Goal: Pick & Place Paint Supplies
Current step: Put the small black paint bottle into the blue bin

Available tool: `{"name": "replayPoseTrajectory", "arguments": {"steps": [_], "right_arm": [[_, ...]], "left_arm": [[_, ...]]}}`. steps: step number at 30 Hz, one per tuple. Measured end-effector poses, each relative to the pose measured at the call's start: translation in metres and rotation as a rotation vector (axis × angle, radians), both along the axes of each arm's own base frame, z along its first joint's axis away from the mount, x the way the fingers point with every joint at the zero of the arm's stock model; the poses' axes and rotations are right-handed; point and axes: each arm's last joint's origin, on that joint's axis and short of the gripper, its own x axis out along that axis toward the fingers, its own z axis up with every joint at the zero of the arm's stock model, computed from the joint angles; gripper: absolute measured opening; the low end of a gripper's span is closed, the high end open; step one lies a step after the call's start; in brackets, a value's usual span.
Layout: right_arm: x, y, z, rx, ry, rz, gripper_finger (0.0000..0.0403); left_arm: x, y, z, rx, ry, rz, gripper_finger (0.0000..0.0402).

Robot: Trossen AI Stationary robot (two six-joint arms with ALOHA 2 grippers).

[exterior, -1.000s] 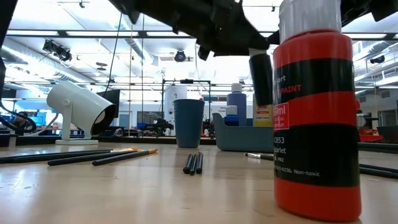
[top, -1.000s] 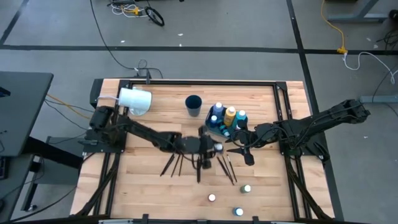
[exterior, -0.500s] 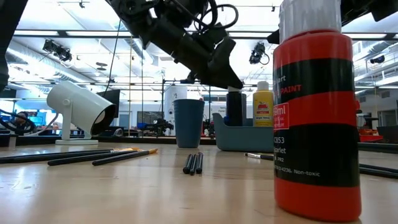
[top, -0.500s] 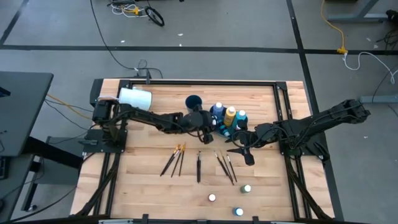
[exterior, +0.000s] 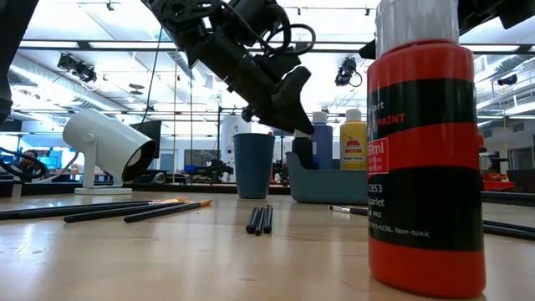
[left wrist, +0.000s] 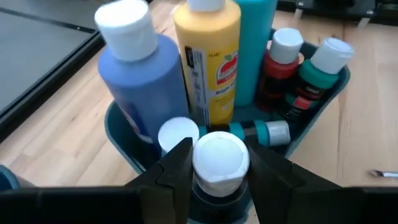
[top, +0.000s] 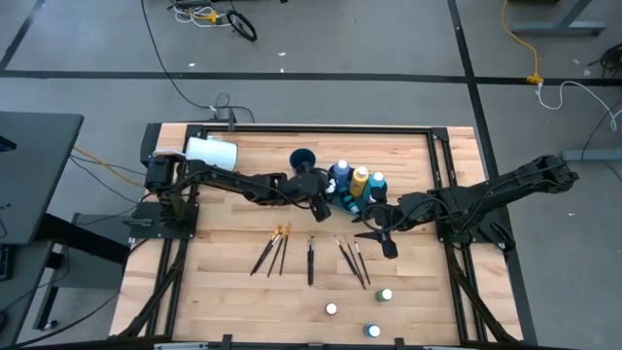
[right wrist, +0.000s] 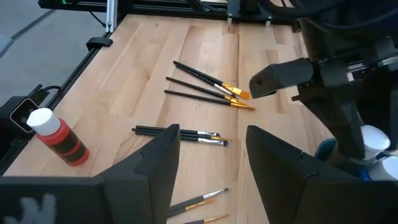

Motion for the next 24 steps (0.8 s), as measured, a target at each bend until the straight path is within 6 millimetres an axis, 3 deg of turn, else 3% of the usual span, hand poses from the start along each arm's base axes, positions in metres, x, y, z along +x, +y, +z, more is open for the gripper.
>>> {"name": "replayPoseTrajectory", "arguments": {"steps": [13,24], "right_arm": [[0.000,0.000,0.000,0.000,0.000,0.000,0.0190],[0.000,0.000,0.000,0.001,0.002,0.002,0.0190]], "left_arm": [[0.006,0.003,-0.021,-0.069,0.009,0.065,0.0146],[0.006,0.004,-0.021,-0.037,0.032,0.058,0.0188]]}}
